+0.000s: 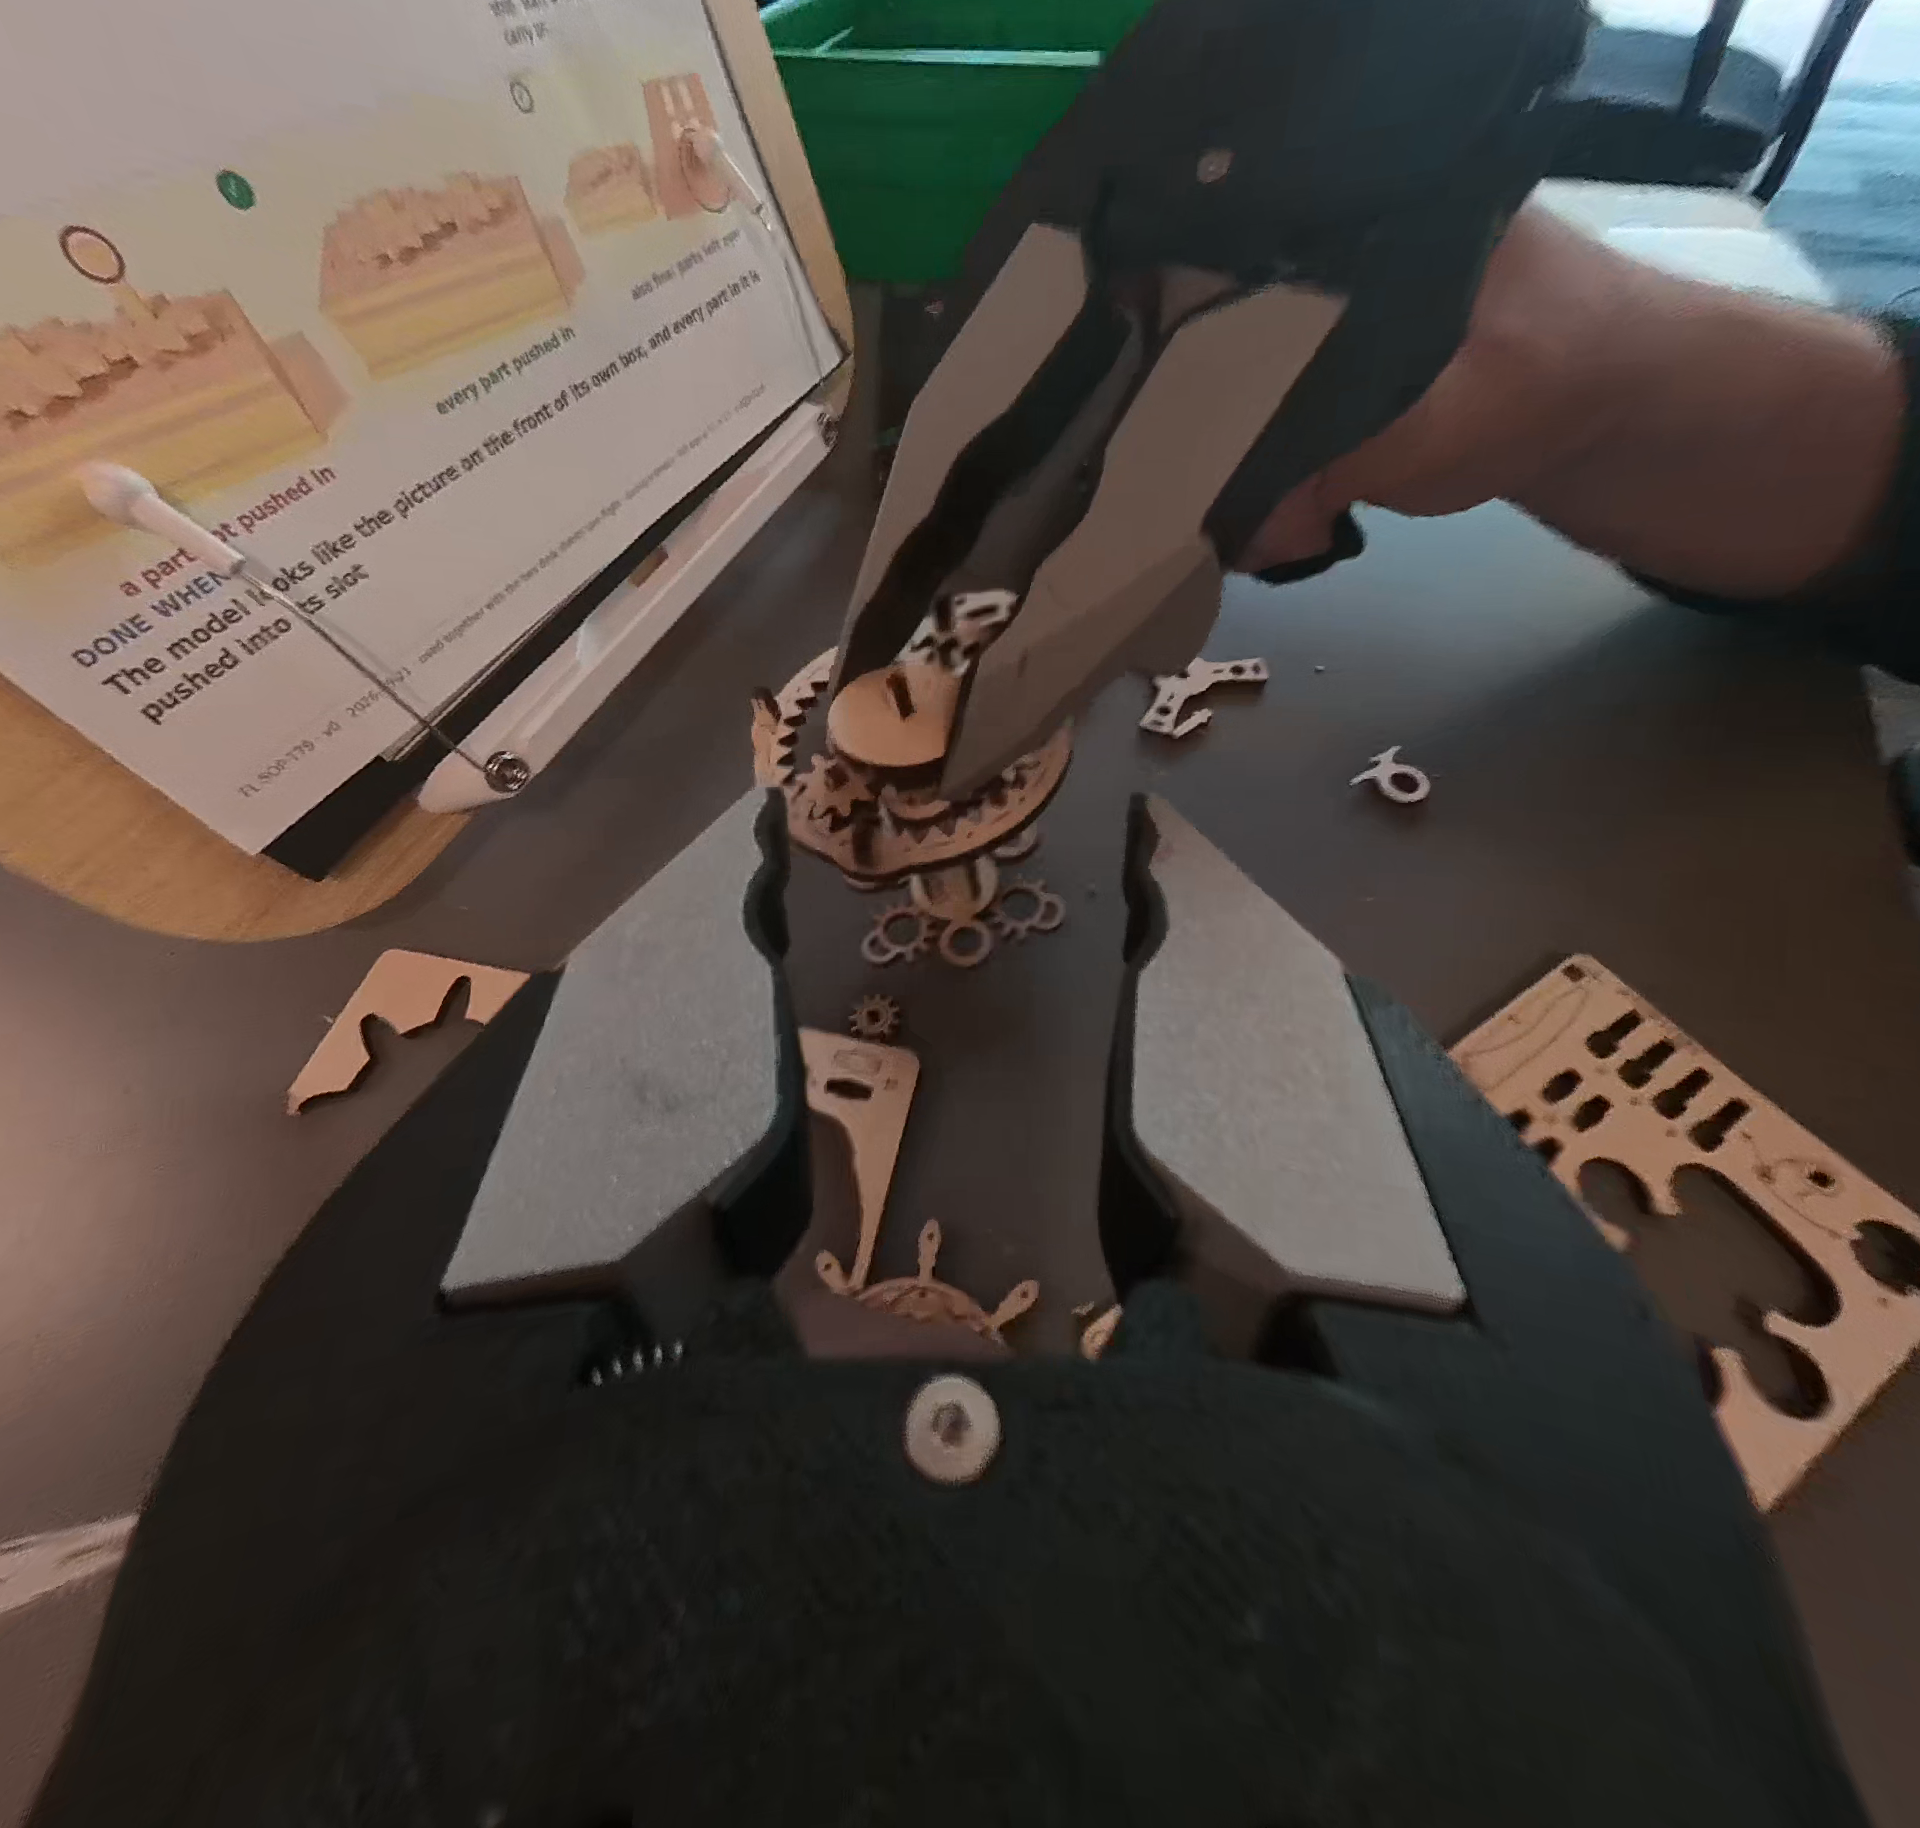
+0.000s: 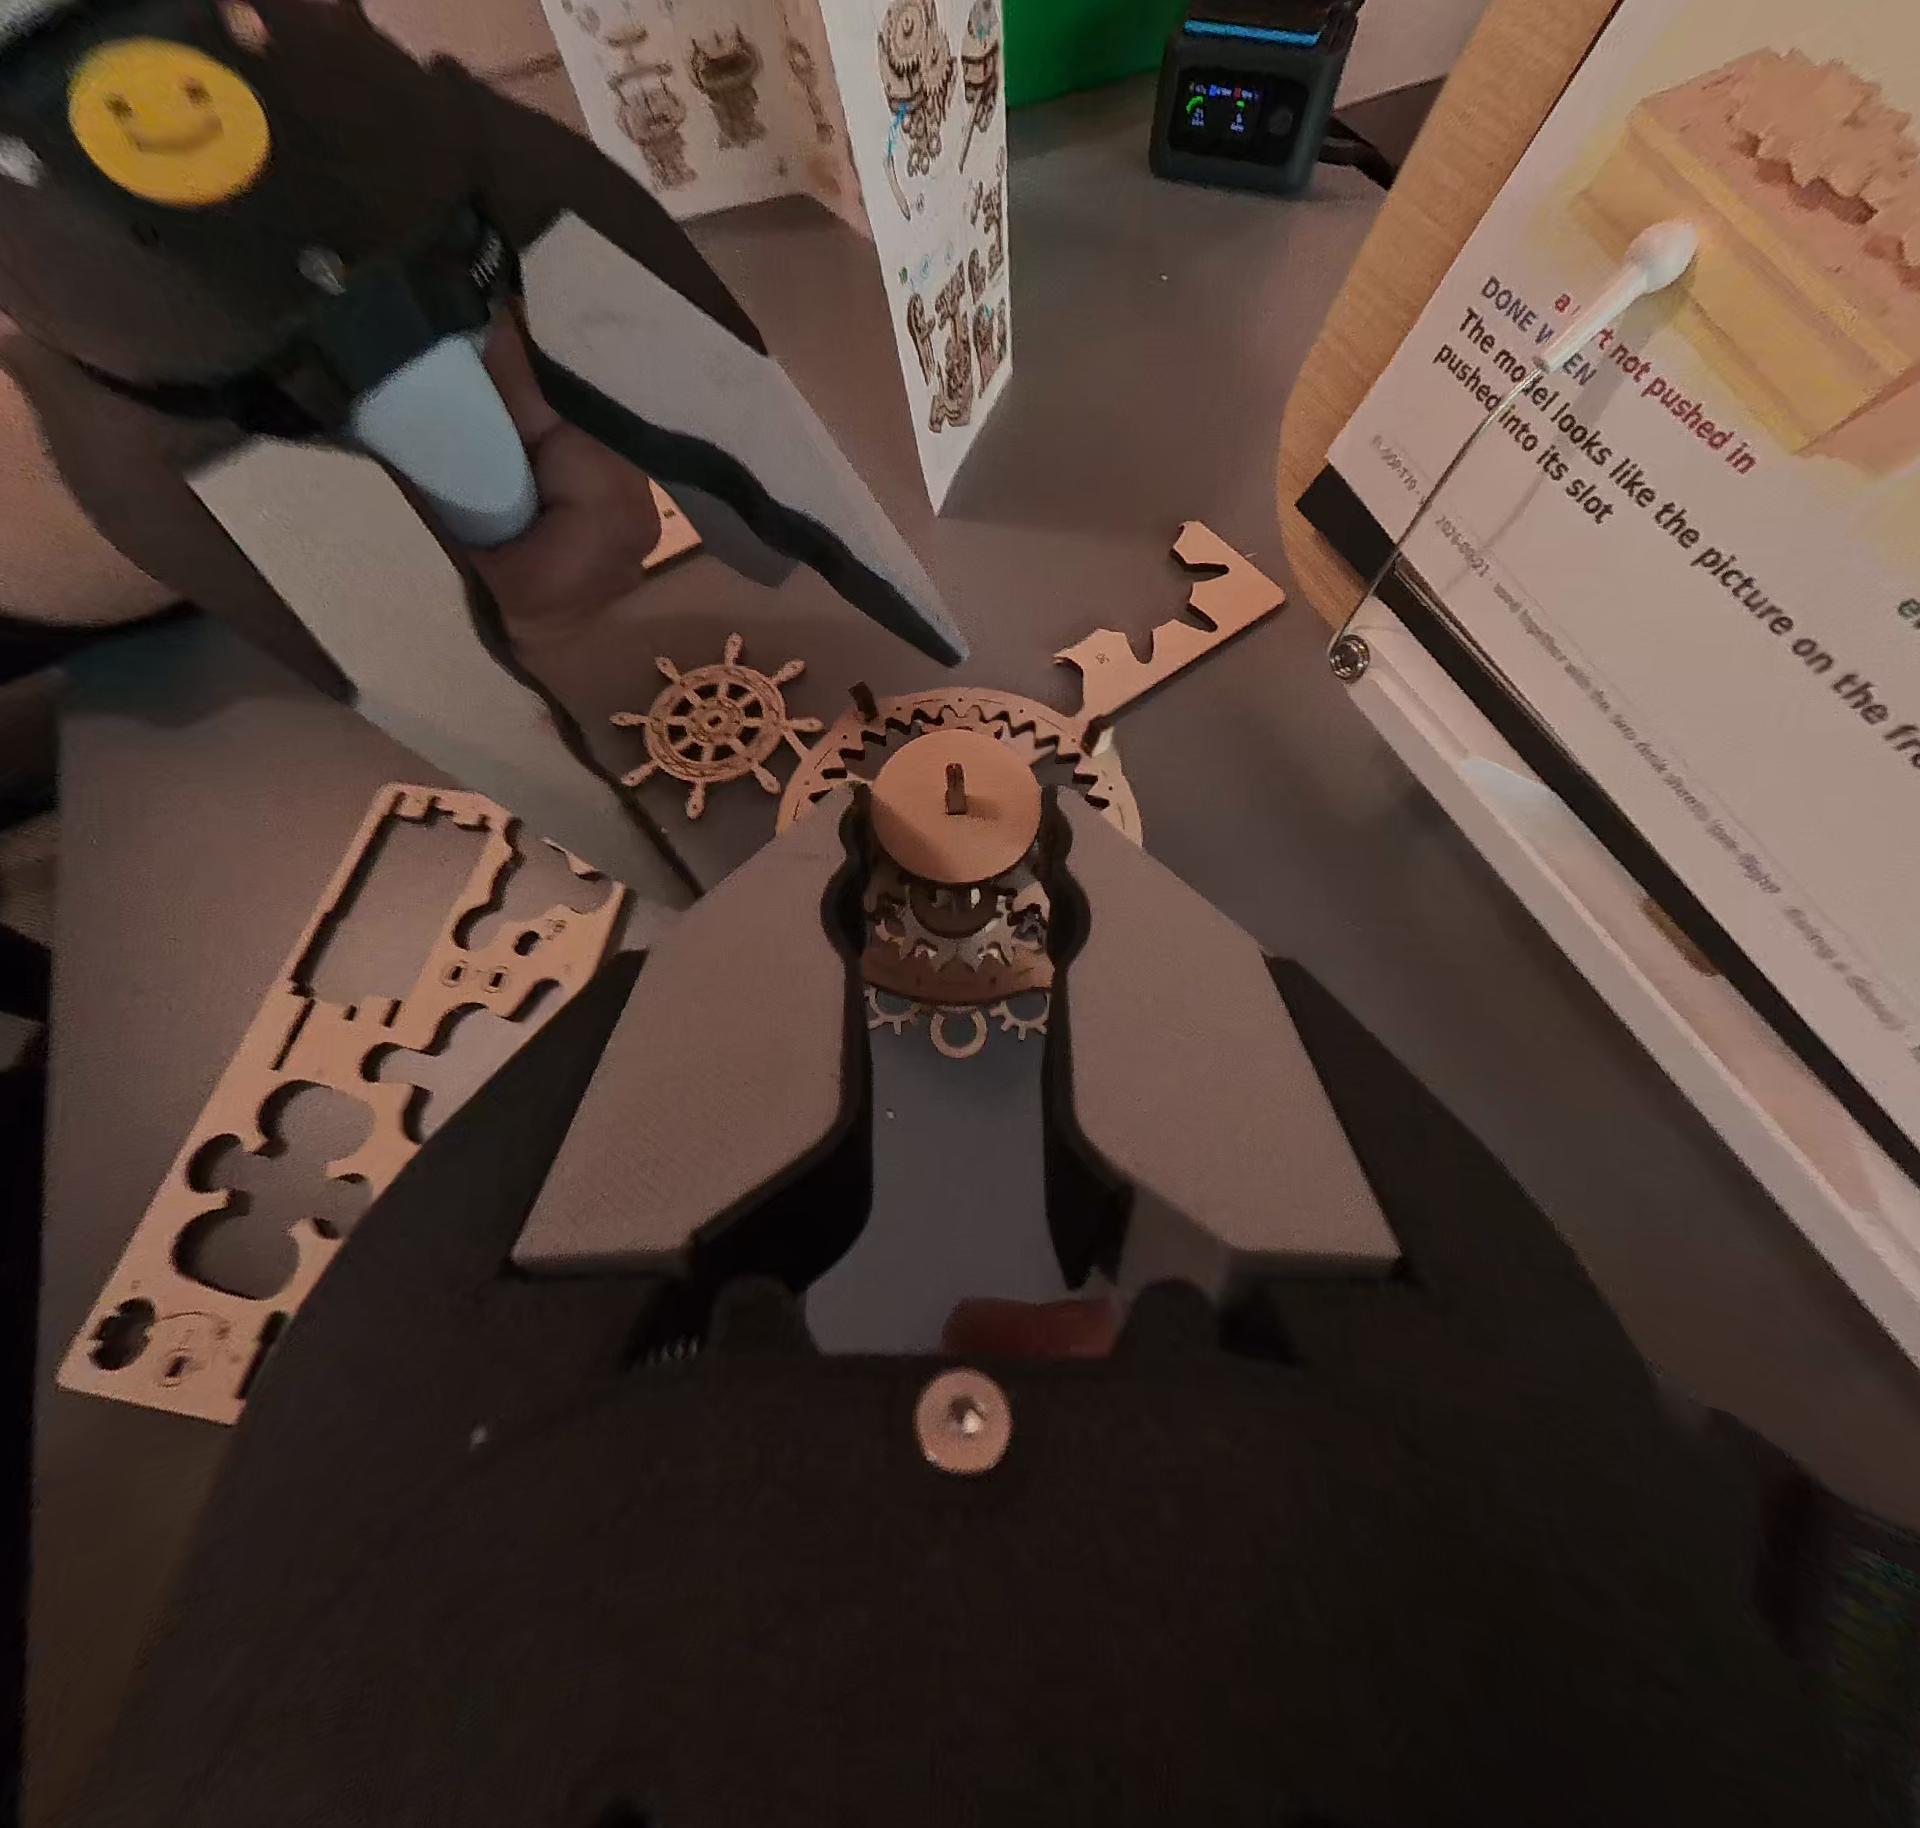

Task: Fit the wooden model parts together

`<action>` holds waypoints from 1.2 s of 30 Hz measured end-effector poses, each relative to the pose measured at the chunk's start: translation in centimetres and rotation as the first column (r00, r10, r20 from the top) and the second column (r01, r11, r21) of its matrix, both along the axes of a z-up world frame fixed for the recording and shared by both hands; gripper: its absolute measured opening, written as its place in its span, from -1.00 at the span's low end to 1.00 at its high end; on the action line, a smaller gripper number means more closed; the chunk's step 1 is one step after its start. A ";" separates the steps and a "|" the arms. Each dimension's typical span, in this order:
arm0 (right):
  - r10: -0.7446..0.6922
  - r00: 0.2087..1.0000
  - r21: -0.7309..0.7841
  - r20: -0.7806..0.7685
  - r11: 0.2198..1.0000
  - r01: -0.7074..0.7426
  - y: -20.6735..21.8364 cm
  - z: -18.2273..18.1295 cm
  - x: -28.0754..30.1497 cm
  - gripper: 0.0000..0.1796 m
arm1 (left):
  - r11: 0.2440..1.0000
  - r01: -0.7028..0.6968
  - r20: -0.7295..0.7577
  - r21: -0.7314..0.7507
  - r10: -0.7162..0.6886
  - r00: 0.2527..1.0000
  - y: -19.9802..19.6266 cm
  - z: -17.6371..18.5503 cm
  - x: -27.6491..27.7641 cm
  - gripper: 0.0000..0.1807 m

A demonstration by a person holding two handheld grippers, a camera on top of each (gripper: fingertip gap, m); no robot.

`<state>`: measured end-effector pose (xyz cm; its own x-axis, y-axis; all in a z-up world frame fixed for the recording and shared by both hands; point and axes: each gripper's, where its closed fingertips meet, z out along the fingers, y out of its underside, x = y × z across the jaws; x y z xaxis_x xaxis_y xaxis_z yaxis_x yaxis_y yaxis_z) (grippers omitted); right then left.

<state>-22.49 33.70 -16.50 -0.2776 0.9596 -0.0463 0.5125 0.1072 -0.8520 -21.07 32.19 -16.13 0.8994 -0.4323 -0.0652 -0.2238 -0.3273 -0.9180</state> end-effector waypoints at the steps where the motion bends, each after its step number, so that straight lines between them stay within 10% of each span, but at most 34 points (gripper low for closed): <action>1: 0.004 1.000 -0.040 -0.011 0.999 -0.004 -0.1 0.3 0.0 -0.68 | 1.000 -0.016 -0.036 -0.007 0.016 0.999 0.0 -0.4 -0.4 -0.27; 26: 0.033 0.999 -0.343 -0.023 0.939 -0.039 -0.6 0.7 0.2 -0.68 | 0.998 -0.010 0.237 -0.068 0.026 0.971 1.7 -2.5 0.6 -0.80; 36: 0.028 1.000 -0.050 0.007 0.998 -0.028 -0.2 0.7 1.0 -0.82 | 0.994 -0.002 0.222 -0.108 0.026 0.975 1.9 -3.3 0.9 -0.83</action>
<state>-21.51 33.52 -15.85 -0.3040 0.9478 -0.0962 0.5166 0.0792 -0.8525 -20.13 34.11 -19.39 0.8922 -0.4128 0.1831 -0.0122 -0.4275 -0.9040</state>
